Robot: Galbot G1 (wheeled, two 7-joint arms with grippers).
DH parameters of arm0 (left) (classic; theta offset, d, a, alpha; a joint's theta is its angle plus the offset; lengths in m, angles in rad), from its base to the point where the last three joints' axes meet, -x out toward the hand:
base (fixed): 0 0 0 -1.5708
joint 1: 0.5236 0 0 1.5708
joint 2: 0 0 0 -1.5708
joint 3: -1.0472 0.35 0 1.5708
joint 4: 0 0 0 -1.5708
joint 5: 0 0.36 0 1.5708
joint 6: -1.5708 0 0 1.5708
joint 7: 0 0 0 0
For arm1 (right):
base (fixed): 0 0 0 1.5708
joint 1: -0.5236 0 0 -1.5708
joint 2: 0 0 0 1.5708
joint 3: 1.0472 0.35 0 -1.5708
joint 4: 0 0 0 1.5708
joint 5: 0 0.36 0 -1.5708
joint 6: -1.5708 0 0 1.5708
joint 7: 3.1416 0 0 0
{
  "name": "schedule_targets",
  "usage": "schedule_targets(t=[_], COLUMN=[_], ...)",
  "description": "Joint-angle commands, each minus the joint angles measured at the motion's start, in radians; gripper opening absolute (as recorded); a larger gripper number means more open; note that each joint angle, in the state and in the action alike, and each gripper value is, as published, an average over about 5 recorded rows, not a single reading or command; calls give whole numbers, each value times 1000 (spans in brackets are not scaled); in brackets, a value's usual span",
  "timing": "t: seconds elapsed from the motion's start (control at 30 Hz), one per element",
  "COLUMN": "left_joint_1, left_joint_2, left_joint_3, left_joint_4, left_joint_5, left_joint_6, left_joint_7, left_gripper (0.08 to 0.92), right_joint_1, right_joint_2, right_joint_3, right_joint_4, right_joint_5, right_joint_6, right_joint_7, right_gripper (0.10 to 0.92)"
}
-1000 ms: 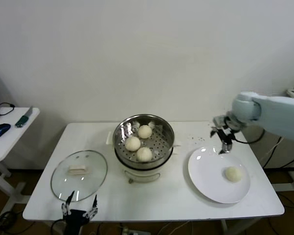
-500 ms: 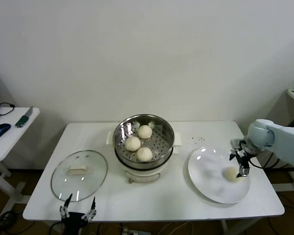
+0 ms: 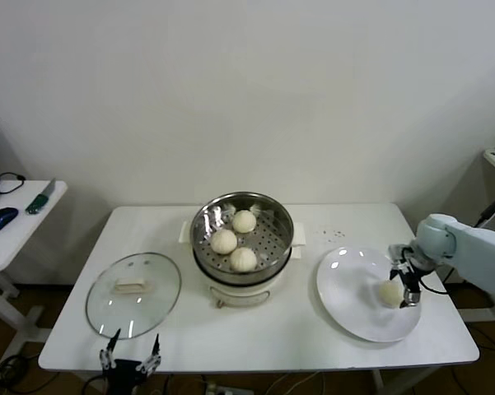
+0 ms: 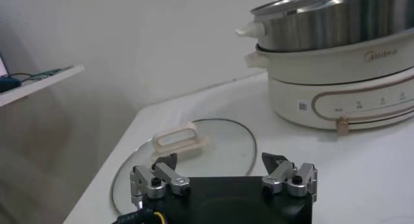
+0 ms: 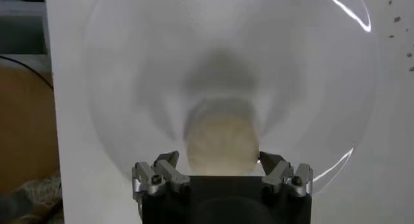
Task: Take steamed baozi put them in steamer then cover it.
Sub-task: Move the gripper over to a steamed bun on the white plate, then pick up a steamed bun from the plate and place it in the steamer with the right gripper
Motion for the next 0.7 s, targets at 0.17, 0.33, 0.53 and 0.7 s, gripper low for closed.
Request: schedule_targets(t=[0.17, 0.33, 0.53, 0.7], left_joint_1=[-2, -1, 4, 15], left_joint_2=[-2, -3, -3, -2], left_joint_3=[2, 3, 4, 8], left_joint_4=[3, 0, -5, -18], left_joint_5=[2, 2, 2, 2], left_joint_6=[0, 0, -2, -6], left_joint_7=[0, 0, 2, 5], left_gripper=[823, 823, 823, 823], right_joint_1=[-60, -54, 38, 230], right_joint_2=[33, 29, 22, 66], right_joint_3=[58, 58, -6, -142], right_joint_4=[-63, -58, -41, -43], right_joint_5=[-21, -4, 39, 112], right_joint_6=[14, 15, 11, 9], right_joint_7=[-7, 0, 5, 15], right_gripper=[823, 763, 706, 695])
